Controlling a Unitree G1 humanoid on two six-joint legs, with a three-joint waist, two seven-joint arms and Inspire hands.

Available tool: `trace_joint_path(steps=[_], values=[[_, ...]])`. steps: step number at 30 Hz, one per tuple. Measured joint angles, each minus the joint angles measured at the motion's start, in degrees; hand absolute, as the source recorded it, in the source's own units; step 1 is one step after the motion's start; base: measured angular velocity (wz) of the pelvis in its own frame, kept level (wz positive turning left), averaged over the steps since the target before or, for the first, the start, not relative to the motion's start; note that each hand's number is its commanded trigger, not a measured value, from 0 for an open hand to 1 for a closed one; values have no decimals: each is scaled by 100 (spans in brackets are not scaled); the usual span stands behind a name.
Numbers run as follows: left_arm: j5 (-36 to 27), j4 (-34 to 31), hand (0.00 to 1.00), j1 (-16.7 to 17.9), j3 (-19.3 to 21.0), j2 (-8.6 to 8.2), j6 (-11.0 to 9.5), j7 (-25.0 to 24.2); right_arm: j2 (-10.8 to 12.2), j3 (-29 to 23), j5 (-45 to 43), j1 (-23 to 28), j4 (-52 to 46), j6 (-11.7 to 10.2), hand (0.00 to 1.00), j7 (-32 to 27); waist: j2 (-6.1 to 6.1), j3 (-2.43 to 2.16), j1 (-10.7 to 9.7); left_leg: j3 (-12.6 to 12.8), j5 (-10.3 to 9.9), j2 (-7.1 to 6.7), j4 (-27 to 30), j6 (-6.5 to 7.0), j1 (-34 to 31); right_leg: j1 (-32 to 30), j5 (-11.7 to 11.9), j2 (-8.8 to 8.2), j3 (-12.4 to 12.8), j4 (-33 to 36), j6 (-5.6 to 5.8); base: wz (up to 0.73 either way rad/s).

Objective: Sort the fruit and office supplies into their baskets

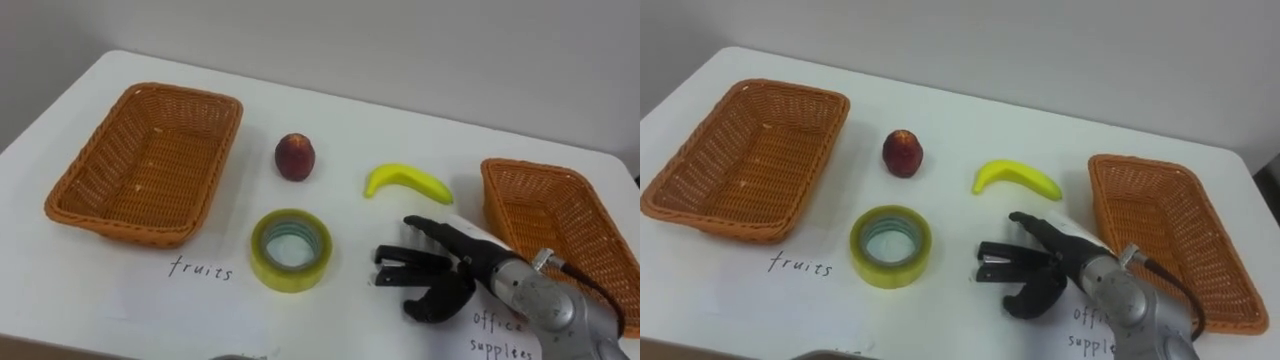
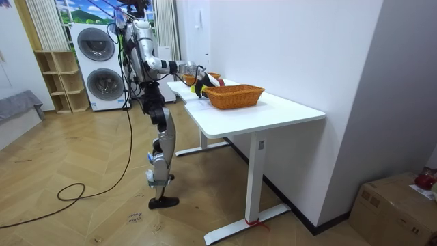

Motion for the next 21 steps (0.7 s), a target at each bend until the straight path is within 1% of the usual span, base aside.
trace_joint_path(steps=[3,8,13,16,18,21], values=[[3,0,0,-1,-1,0,2,6,0,6,-6,0,-20,71,0,27,0,0,37,-12,4,2,-2,-6,-4,1,1,3,-9,0,-2,0],[3,-6,0,-6,-7,0,12,20,-2,11,-65,6,-35,79,0,45,0,0,83,-29,6,5,-3,-9,-8,-3,6,6,-19,1,-10,0],[0,32,0,-107,-39,1,47,43,-1,163,-219,-5,-155,72,0,52,-13,4,107,-70,11,2,-11,-14,-10,-8,9,10,-25,2,-14,0],[-2,93,0,-173,-46,8,45,120,-3,257,-220,-11,-180,72,0,50,-65,4,131,-67,13,3,-13,-14,-9,-9,9,12,-26,2,-15,0],[-3,96,0,-175,-47,18,45,121,-3,328,-223,-21,-195,71,0,60,-115,12,134,-68,12,2,-13,-14,-10,-10,11,11,-26,3,-17,0],[-3,111,0,-174,-54,19,45,121,4,384,-328,-20,-241,72,0,76,-140,19,138,-54,12,2,-13,-14,-13,-11,12,11,-25,3,-18,0]])
